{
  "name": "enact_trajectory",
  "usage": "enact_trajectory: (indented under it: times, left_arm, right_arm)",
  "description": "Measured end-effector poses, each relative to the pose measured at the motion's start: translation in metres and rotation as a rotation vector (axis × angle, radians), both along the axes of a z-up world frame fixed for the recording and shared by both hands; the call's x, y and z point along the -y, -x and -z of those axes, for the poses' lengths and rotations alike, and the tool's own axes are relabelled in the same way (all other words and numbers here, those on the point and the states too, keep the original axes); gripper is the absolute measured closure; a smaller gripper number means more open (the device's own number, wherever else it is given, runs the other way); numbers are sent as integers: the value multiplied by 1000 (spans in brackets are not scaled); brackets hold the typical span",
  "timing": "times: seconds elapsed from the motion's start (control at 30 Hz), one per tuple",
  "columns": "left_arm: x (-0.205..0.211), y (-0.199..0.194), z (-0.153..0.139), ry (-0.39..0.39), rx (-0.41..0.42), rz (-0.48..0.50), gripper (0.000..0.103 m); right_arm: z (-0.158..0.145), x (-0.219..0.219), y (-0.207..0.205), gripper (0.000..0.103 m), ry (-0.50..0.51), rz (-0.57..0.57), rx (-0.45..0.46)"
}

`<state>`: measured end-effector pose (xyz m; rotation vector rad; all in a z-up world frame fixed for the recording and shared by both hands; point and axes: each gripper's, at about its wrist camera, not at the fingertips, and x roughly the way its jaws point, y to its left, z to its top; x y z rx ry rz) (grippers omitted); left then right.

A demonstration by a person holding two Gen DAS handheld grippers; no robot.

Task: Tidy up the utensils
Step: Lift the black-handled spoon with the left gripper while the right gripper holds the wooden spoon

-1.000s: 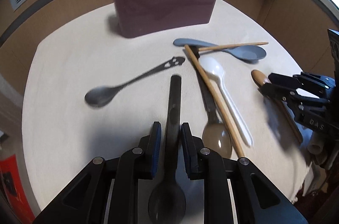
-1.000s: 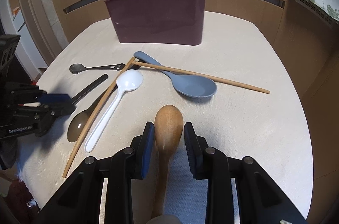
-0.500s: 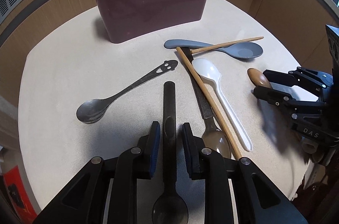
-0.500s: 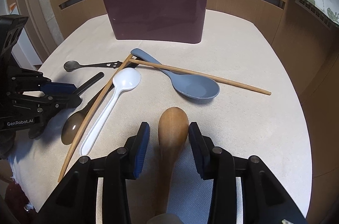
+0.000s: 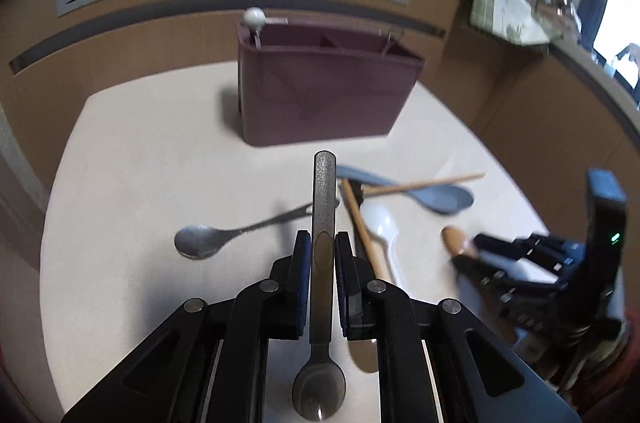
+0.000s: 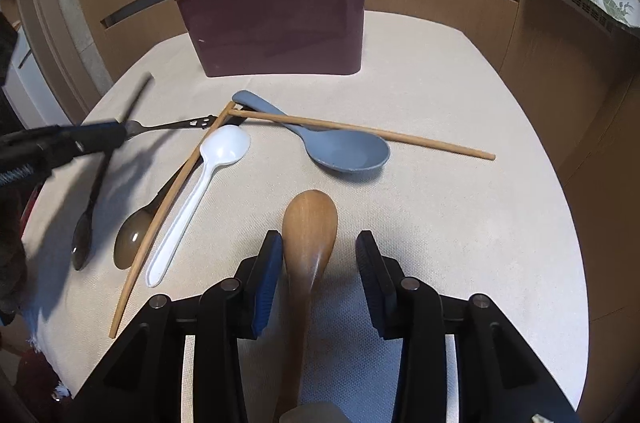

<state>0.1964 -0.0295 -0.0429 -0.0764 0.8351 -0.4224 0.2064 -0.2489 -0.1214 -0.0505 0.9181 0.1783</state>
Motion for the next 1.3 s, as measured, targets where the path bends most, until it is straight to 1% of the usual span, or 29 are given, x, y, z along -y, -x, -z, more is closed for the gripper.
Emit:
enact_trajectory:
  times: [0.07,0.17,0.23,0.33,0.43,0.5,0.67,0.8,0.9,0.93,1.03,1.1,1.13,1.17,1.23,1.3]
  left_arm:
    - [-3,1,-7,8,31,-14,91]
    - [-3,3,-18,10,83,-34,91]
    - [-6,6,-23,15,102,-38,92]
    - [-10,11,-32,22,130,-39,92]
    - [-11,13,-41,33,155,-34,96]
    - [-11,16,-46,39,170,-35,96]
    - [-10,19,-55,46,195,-28,98]
    - [-6,15,-56,31,202,-18,99]
    - [-7,-2,-44,21,130,-28,98]
    - [-7,-5,-39,22,117,-35,96]
    - [-8,-24,-15,23,5,-52,94]
    - [-9,-37,2,37,-64,-77,86]
    - [-9,-44,11,39,-92,-105,80]
    - [-9,-48,17,41,-107,-124,78]
    - [-7,-57,27,38,-133,-174,77]
    - [0,-67,33,4,-134,-222,77]
  right_arm:
    - [0,-3,-2,65,5,-2,-3]
    - [-1,-10,-7,75,38,-11,7]
    - [-5,-12,-8,76,32,-27,21]
    - [-23,-9,-2,76,2,-25,101]
    - [-40,-6,5,76,3,-20,168]
    - [-47,-5,6,76,2,-25,185]
    - [-48,-6,4,76,0,-30,182]
    - [-43,-4,-1,76,-11,-22,164]
    - [-43,-2,-2,76,-15,-13,159]
    - [-43,-3,-2,76,-14,-12,160]
    - [-43,-2,-1,76,-10,-12,157]
    - [-41,-1,-3,76,-15,-6,144]
    - [-39,0,-4,76,-20,-5,139]
    - [-38,0,-4,76,-25,-4,135]
    - [-35,1,-5,76,-30,-5,128]
    - [-33,0,-6,76,-32,-5,122]
